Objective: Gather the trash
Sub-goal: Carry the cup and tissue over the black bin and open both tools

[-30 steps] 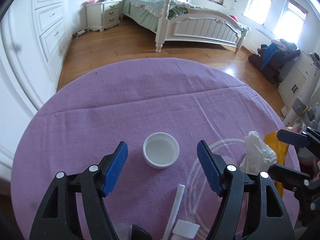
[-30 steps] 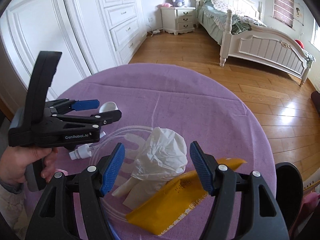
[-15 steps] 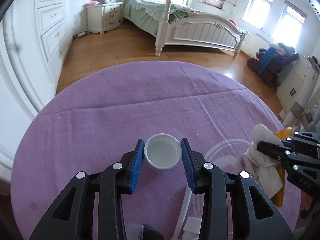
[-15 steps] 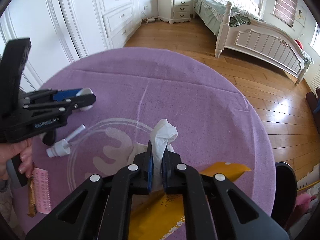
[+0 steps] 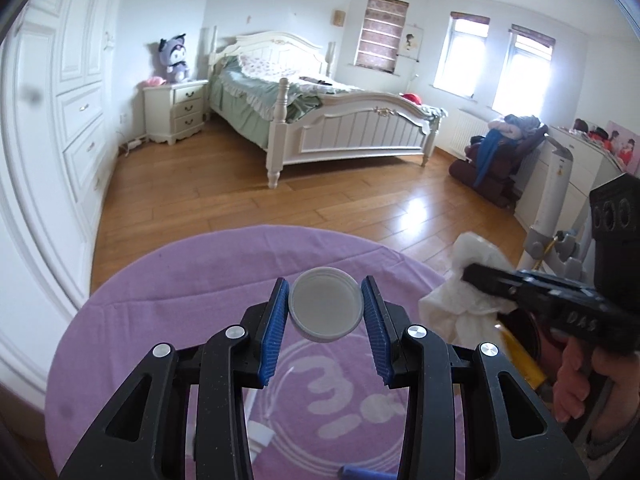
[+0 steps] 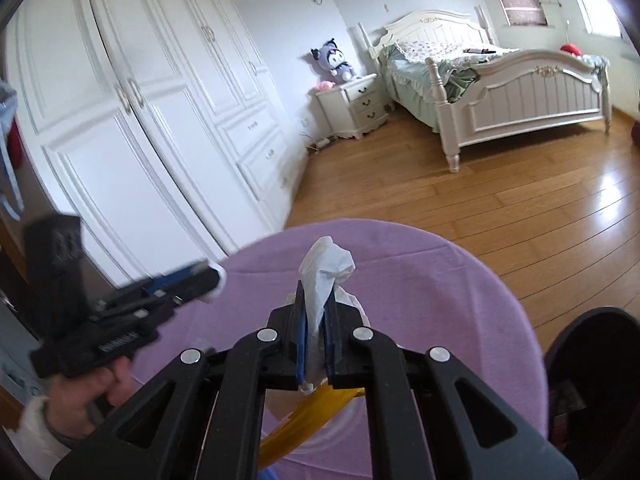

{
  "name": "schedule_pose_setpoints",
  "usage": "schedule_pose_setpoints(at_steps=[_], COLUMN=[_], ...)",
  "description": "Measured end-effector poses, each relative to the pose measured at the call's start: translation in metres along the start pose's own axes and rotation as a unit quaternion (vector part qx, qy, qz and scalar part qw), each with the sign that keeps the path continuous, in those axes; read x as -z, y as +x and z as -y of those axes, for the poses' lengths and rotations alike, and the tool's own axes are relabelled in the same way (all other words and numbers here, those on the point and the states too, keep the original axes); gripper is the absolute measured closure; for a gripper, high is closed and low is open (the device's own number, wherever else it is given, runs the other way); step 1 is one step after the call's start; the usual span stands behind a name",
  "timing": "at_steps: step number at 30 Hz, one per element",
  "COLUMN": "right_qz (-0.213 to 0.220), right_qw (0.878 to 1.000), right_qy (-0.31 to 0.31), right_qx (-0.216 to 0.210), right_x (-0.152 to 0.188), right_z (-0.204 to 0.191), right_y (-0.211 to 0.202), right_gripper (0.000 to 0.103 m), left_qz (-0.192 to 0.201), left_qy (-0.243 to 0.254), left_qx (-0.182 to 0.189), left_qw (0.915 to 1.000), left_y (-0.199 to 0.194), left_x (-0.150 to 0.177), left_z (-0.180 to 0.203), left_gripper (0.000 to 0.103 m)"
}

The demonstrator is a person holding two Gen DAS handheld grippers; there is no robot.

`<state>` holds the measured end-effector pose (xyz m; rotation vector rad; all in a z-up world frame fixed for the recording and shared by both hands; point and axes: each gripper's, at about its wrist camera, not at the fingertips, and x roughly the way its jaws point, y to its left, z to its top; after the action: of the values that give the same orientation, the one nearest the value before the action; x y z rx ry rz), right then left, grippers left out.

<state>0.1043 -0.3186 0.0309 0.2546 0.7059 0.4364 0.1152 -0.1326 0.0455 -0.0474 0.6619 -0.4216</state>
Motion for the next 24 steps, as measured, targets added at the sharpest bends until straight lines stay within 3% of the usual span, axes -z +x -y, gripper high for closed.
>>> schedule_pose_setpoints(at_steps=[1, 3, 5, 6, 8, 11, 18, 24], right_qz=[-0.010, -0.027, -0.030, -0.026, -0.020, 0.002, 0.070, 0.137], right_qw=[1.000, 1.000, 0.997, 0.996, 0.998, 0.993, 0.996, 0.987], right_qy=[0.017, 0.003, 0.031, 0.047, 0.039, 0.073, 0.055, 0.067], right_qx=[-0.018, 0.010, -0.057, -0.069, -0.047, -0.091, -0.033, 0.051], right_x=[0.004, 0.012, 0.018, 0.019, 0.021, 0.021, 0.012, 0.016], right_z=[0.006, 0.007, 0.013, 0.018, 0.019, 0.030, 0.040, 0.072], right_y=[0.003, 0.009, 0.009, 0.007, 0.004, -0.007, -0.052, -0.096], right_gripper=[0.095, 0.095, 0.095, 0.095, 0.095, 0.095, 0.095, 0.095], left_qz=[-0.001, -0.003, -0.009, -0.011, -0.017, -0.024, -0.025, -0.010], left_qy=[0.001, 0.007, 0.013, 0.017, 0.023, 0.030, 0.046, 0.079], left_qx=[0.003, 0.005, 0.008, 0.008, 0.008, 0.011, 0.022, 0.059], left_qw=[1.0000, 1.0000, 0.9998, 0.9998, 0.9996, 0.9992, 0.9984, 0.9951], left_y=[-0.001, -0.001, 0.000, 0.000, 0.002, 0.004, 0.005, 0.010], left_x=[0.000, 0.000, 0.002, 0.003, 0.006, 0.009, 0.012, 0.009], left_z=[0.005, 0.017, 0.028, 0.030, 0.039, 0.045, 0.066, 0.116], left_gripper=[0.065, 0.065, 0.065, 0.065, 0.065, 0.065, 0.065, 0.065])
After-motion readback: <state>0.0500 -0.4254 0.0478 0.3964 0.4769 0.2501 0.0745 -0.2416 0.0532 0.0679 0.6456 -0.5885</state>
